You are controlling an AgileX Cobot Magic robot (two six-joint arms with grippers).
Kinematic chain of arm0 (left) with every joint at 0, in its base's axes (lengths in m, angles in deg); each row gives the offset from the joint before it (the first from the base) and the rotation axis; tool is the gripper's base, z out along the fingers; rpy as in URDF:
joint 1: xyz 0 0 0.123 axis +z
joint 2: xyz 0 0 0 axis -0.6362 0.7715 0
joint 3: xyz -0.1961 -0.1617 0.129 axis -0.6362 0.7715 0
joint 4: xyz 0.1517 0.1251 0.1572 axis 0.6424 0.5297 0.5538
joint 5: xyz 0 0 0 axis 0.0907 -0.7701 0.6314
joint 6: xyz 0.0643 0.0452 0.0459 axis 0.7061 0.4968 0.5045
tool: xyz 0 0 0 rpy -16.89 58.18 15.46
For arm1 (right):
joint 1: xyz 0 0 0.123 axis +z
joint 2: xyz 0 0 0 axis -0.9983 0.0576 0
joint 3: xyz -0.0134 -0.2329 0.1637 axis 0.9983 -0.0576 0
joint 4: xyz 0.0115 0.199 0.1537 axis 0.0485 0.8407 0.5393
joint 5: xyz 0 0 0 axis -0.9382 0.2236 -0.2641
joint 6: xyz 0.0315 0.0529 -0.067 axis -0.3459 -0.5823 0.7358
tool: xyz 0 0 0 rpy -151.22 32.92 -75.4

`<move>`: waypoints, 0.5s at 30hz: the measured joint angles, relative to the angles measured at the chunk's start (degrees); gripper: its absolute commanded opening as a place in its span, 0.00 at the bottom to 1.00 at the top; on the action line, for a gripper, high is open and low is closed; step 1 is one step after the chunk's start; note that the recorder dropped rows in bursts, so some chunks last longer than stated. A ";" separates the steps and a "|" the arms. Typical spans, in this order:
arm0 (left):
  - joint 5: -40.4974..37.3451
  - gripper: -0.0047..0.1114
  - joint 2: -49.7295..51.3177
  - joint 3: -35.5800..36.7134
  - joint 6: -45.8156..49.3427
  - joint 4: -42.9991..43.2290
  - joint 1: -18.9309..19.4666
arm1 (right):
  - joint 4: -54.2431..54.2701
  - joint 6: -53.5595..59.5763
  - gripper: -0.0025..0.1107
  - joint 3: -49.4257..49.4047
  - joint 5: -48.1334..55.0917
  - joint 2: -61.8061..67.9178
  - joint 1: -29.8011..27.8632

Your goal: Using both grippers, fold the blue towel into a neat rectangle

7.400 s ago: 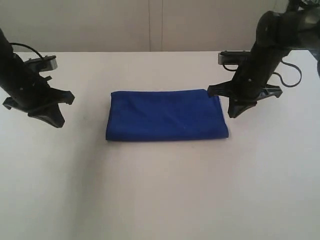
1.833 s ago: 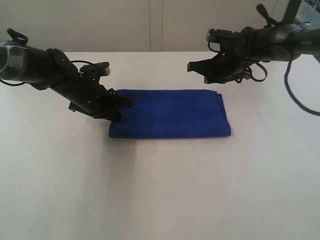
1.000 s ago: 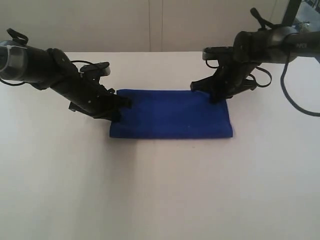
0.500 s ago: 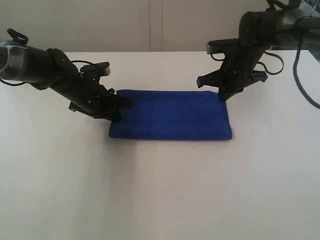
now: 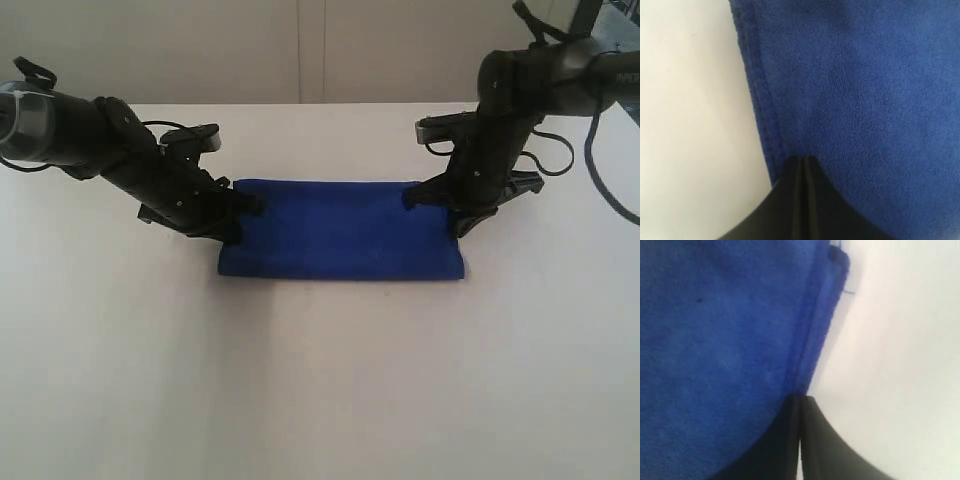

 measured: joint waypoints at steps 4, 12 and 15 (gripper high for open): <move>0.00 0.04 0.00 0.00 0.00 0.00 0.00 | -0.82 0.00 0.02 0.00 0.11 0.00 0.00; -2.04 0.04 -1.29 0.15 0.00 1.06 0.00 | -0.82 -1.37 0.02 0.00 0.48 -3.66 0.00; -3.56 0.04 -3.15 0.27 0.00 2.32 0.00 | -0.82 -1.49 0.02 0.00 0.76 -5.49 0.00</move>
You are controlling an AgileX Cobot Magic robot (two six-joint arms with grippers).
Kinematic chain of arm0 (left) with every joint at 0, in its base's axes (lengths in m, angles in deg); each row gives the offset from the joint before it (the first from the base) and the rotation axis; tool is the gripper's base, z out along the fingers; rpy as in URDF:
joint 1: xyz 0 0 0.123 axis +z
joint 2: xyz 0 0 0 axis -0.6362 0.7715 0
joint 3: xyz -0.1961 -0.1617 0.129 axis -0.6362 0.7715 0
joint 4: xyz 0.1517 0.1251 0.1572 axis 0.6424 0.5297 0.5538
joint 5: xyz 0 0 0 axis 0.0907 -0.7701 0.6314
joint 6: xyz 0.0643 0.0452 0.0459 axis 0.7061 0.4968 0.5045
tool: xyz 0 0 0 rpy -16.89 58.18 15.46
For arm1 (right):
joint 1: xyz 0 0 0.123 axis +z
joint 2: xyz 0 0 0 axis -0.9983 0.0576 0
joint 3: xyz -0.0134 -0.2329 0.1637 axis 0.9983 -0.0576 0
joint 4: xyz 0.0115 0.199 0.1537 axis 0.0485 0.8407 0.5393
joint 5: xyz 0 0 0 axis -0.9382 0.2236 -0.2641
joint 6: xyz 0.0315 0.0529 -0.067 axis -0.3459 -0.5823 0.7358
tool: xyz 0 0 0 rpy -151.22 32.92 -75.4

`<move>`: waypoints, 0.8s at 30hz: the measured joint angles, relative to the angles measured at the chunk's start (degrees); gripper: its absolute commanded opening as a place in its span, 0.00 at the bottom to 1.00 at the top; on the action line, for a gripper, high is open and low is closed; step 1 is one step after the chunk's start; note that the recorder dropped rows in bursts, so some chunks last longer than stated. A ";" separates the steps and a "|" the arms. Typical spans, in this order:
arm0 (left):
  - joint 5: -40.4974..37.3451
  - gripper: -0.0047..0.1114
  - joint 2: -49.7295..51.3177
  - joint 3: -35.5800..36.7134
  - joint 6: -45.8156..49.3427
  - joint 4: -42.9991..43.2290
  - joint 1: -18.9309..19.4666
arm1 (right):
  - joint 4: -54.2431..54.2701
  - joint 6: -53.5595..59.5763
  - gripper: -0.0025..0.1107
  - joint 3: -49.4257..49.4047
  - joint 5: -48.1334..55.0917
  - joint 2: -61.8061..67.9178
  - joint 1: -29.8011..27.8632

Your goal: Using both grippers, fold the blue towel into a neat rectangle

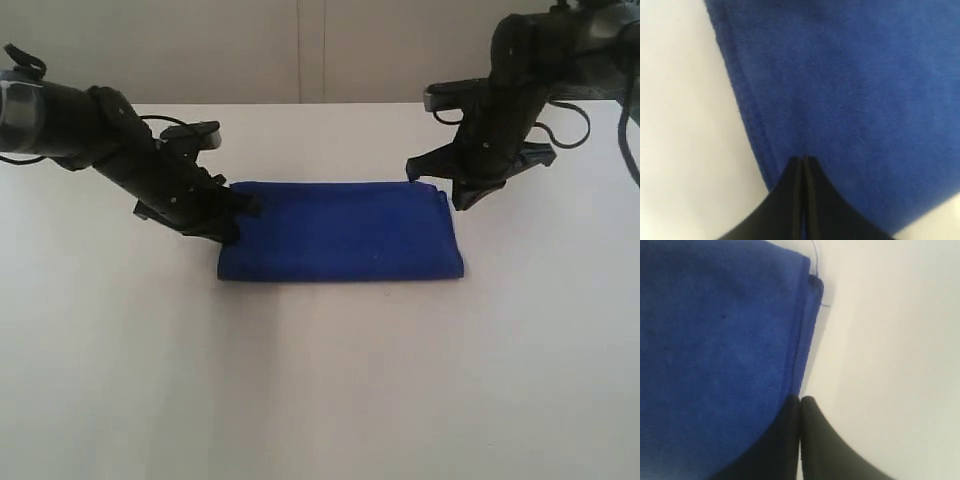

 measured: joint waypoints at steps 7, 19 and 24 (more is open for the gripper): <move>-5.62 0.04 -4.96 0.00 -0.26 3.17 1.69 | 2.25 0.00 0.02 -0.02 2.77 -1.26 -0.10; -6.74 0.04 0.61 0.66 -0.04 3.28 -1.11 | 10.03 0.77 0.02 -0.10 5.48 0.91 -0.10; -6.87 0.04 1.01 0.66 -0.04 2.81 -1.11 | 10.13 1.49 0.02 -1.00 8.43 4.51 -0.10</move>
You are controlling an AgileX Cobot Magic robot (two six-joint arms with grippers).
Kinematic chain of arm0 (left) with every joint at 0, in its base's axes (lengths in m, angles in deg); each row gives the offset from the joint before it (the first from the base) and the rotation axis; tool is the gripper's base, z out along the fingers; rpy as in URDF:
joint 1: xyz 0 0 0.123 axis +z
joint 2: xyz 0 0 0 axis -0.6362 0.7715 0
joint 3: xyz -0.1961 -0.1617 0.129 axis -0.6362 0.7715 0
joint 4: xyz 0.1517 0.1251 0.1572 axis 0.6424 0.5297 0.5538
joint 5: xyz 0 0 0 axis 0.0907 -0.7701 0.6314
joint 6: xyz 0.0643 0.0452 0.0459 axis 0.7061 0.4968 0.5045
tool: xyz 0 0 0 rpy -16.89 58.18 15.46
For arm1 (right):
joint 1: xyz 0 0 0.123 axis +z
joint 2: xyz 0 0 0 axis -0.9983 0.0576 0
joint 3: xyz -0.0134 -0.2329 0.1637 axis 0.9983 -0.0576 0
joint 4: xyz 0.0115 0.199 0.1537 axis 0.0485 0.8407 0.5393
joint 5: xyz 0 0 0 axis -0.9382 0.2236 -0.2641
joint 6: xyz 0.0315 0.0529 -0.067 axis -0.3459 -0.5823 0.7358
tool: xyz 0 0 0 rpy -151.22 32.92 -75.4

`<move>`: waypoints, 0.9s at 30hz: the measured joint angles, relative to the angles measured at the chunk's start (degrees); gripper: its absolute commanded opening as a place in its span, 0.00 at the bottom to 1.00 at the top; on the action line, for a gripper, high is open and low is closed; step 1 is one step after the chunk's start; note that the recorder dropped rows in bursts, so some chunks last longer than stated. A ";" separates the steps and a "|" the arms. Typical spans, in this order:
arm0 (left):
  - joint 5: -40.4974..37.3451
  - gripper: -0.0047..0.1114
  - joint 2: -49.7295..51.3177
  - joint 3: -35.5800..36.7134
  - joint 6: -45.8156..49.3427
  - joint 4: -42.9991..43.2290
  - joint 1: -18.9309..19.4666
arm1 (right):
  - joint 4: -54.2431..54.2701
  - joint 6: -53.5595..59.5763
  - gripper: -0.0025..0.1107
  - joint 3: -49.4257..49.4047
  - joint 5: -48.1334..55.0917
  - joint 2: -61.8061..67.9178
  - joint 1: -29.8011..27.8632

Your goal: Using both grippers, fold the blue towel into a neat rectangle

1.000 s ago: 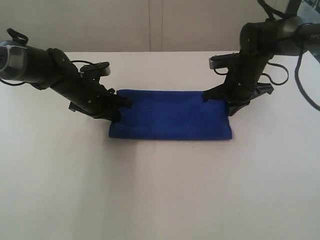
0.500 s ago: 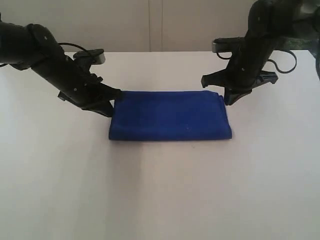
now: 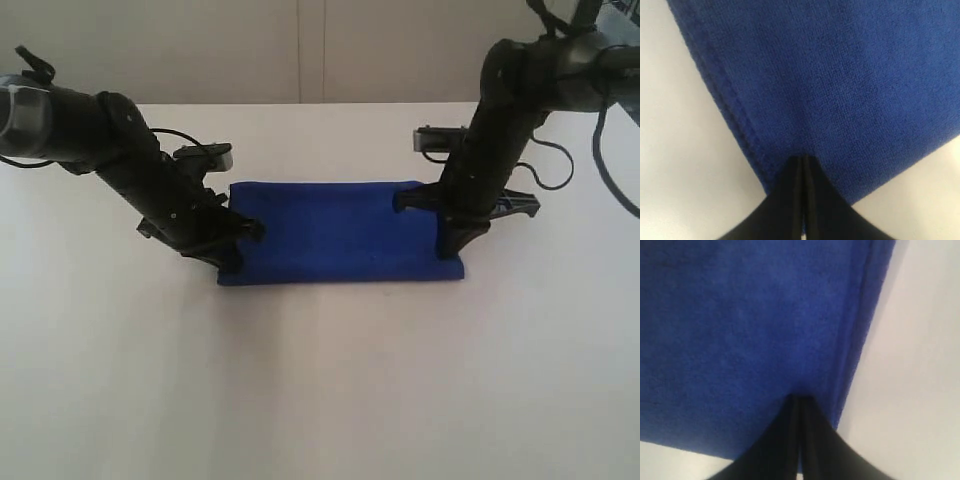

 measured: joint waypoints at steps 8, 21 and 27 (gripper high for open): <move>-0.69 0.04 0.00 -0.11 0.00 1.95 0.00 | 0.74 0.40 0.02 -1.00 -0.23 0.90 -0.19; -2.91 0.04 0.00 -0.33 -0.10 2.08 1.25 | 2.69 0.64 0.02 -1.00 -0.73 0.90 -0.45; -3.12 0.04 -0.23 -0.33 -0.10 2.35 1.25 | 2.84 0.64 0.02 -1.23 -1.94 0.40 -0.45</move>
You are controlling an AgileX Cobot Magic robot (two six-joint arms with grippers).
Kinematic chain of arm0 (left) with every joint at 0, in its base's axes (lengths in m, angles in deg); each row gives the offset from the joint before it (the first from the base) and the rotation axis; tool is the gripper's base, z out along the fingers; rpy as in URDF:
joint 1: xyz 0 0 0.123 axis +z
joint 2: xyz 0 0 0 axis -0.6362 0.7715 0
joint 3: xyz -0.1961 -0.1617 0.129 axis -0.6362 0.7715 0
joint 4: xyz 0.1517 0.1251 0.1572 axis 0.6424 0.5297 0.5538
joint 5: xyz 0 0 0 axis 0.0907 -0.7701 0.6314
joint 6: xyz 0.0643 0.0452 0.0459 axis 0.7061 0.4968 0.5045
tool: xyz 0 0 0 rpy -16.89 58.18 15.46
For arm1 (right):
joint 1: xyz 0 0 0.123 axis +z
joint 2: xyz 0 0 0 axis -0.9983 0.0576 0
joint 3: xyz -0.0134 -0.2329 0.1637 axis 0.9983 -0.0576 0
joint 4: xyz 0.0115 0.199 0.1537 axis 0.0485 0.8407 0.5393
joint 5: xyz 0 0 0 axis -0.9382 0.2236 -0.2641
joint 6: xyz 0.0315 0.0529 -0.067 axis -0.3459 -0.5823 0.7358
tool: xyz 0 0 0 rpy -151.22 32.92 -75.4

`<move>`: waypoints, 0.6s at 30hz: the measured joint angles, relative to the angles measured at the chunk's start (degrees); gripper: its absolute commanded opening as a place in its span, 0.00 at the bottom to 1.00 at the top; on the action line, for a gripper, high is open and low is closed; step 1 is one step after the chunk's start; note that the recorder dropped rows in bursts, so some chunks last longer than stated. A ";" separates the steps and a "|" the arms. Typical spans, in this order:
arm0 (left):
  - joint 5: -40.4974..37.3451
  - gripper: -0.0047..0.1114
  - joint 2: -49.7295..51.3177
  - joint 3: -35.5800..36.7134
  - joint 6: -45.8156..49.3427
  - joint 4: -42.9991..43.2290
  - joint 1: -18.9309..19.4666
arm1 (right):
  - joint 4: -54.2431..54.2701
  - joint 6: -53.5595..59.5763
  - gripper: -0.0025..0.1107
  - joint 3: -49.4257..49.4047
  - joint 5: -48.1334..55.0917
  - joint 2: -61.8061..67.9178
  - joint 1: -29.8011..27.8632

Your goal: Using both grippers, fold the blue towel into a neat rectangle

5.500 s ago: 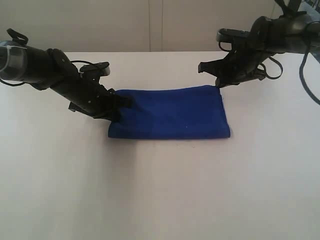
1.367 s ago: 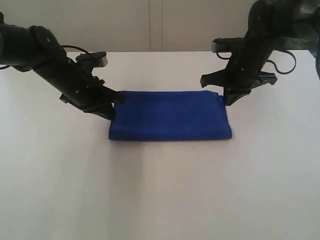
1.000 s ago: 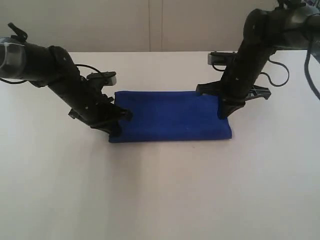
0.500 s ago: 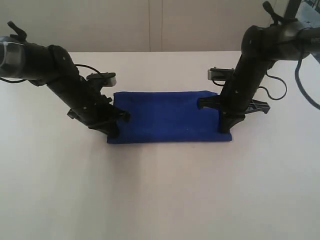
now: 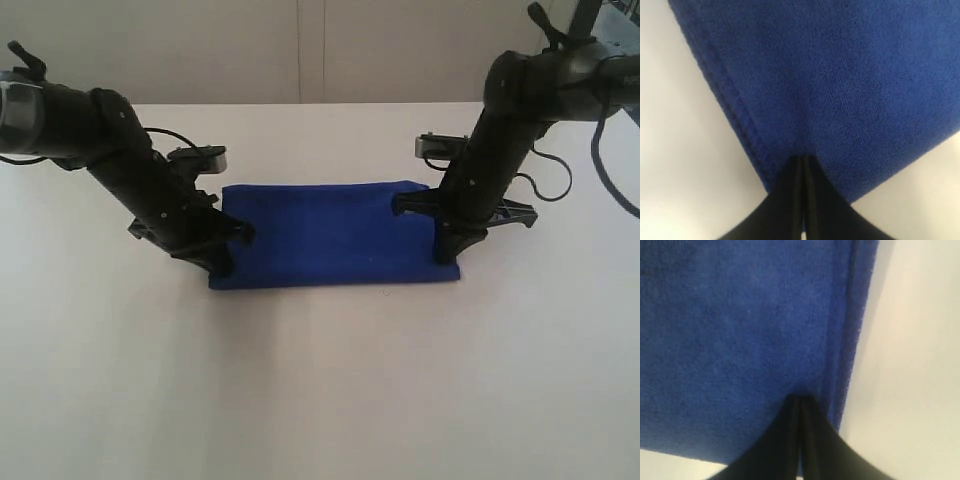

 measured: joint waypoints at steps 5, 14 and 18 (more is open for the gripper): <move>-0.35 0.04 -1.55 0.35 0.00 1.87 0.13 | 0.10 0.00 0.02 -0.45 -4.63 -2.85 0.00; 0.25 0.04 -7.09 0.35 0.00 2.14 0.17 | -0.16 -0.64 0.02 -0.45 -5.16 -11.88 0.00; -1.39 0.04 -11.44 0.35 -0.12 2.14 0.74 | -2.00 -0.64 0.02 -0.82 -4.57 -16.84 0.00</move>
